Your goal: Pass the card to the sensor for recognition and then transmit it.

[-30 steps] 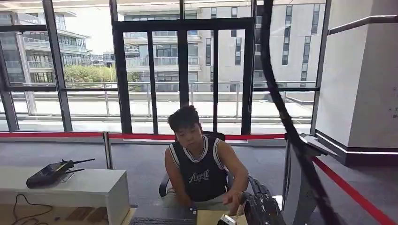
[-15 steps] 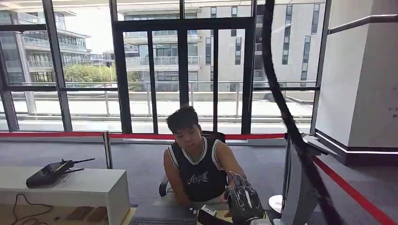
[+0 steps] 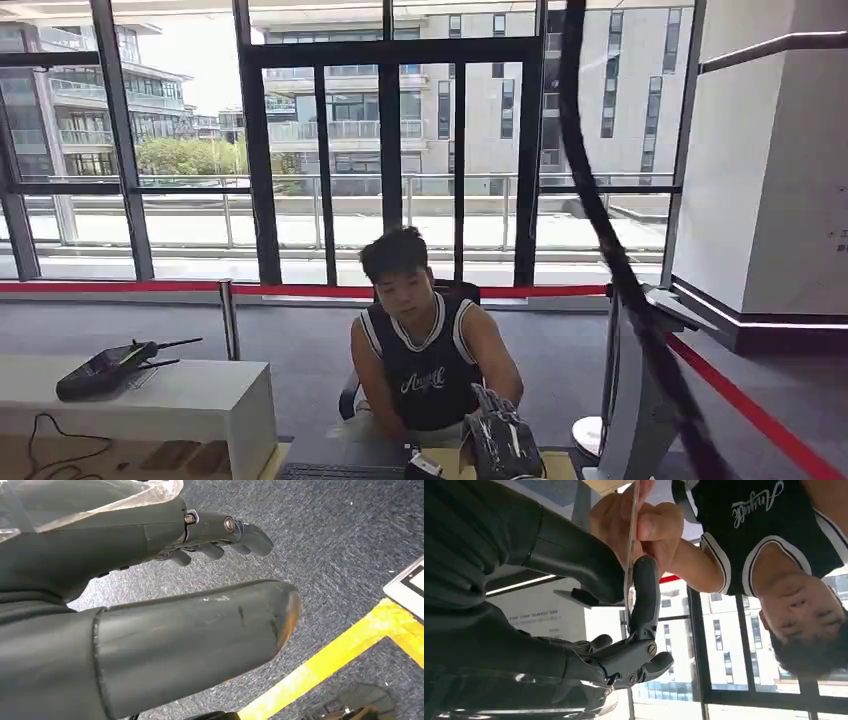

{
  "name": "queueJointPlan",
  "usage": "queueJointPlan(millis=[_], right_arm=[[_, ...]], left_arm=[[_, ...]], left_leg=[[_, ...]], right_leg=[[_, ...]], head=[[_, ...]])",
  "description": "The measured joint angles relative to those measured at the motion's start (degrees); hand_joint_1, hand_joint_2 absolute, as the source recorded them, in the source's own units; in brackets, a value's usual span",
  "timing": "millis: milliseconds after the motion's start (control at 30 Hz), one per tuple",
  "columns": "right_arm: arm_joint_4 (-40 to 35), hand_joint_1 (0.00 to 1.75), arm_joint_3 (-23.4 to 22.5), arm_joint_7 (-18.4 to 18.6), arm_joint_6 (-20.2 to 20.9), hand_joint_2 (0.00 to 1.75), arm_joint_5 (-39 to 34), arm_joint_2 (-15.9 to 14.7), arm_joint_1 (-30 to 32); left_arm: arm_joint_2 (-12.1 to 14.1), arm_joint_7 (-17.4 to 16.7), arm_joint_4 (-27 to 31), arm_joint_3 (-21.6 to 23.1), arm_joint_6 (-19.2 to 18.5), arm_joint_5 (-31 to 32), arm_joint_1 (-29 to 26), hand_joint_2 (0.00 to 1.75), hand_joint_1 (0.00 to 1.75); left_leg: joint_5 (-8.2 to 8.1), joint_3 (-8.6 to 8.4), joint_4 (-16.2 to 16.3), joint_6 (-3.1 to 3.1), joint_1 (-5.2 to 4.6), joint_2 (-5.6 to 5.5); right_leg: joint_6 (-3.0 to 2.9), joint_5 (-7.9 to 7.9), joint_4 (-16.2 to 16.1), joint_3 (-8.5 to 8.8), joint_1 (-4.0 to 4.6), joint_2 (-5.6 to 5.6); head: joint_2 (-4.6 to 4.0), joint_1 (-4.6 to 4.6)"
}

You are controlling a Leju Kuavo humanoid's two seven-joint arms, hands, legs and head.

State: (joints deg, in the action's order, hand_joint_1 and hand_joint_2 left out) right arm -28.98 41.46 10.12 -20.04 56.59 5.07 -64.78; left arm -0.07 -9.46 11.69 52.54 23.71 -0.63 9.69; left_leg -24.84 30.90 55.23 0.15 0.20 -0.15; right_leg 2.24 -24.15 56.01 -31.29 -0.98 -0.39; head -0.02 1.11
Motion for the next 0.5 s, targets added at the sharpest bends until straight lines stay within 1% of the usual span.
queueJointPlan(millis=[33, 67, 100, 133, 300, 333, 500], right_arm=[[0.3, 1.75, 0.1, 0.0, 0.0, 1.75, 0.0, 0.1, 0.0], [0.6, 1.48, 0.2, 0.0, 0.0, 1.75, 0.0, 0.2, 0.0], [0.9, 0.40, 0.3, 0.0, 0.0, 1.75, 0.0, 0.3, 0.0], [1.2, 0.00, 0.3, 0.0, 0.0, 1.75, 0.0, 0.4, -0.1], [2.4, 0.00, 0.7, 0.9, -1.2, 1.75, -0.9, 0.7, -0.3], [2.7, 0.00, 0.7, 1.1, -1.3, 0.00, -0.9, 0.8, -0.3], [3.7, 0.00, 0.8, 1.4, -2.2, 0.00, -1.5, 0.7, -0.3]], left_arm=[[0.0, 0.0, 0.0, 0.0, 0.0, 0.0, 0.0, 0.00, 0.00], [0.0, -0.1, 0.0, 0.1, 0.0, -0.1, 0.0, 0.00, 0.00], [0.0, -0.2, 0.0, 0.1, 0.0, -0.2, 0.0, 0.00, 0.00], [0.0, -0.2, 0.0, 0.1, 0.0, -0.2, 0.0, 0.00, 0.00], [0.0, -0.2, 0.0, 0.2, 0.0, -0.6, -0.2, 0.00, 0.00], [0.0, -0.2, 0.0, 0.2, 0.0, -0.6, -0.2, 0.00, 0.00], [0.0, -0.1, 0.0, 0.2, 0.0, -0.7, -0.3, 0.00, 0.00]], left_leg=[[0.00, 0.00, 0.0, 0.00, 0.00, 0.00], [0.00, 0.00, 0.0, 0.00, 0.00, 0.00], [0.00, -0.01, 0.0, 0.00, 0.00, 0.00], [0.00, -0.01, 0.0, 0.00, 0.00, 0.00], [0.00, -0.01, 0.0, 0.00, 0.00, 0.00], [0.00, -0.02, 0.0, 0.00, 0.00, 0.00], [0.00, -0.02, 0.0, 0.00, 0.00, 0.01]], right_leg=[[0.00, 0.00, 0.0, 0.00, 0.00, 0.00], [0.00, 0.00, 0.0, 0.00, 0.00, 0.00], [0.00, 0.00, 0.0, 0.00, 0.00, 0.00], [0.00, 0.00, 0.0, 0.00, 0.00, 0.00], [0.00, 0.00, 0.0, -0.01, 0.00, 0.00], [0.00, 0.00, 0.0, -0.01, 0.00, 0.00], [0.00, 0.00, 0.0, -0.01, 0.00, 0.00]], head=[[0.00, -0.02], [0.00, -0.02], [0.00, -0.02], [0.00, 0.00], [0.00, 0.02], [0.00, 0.00], [0.00, 0.02]])
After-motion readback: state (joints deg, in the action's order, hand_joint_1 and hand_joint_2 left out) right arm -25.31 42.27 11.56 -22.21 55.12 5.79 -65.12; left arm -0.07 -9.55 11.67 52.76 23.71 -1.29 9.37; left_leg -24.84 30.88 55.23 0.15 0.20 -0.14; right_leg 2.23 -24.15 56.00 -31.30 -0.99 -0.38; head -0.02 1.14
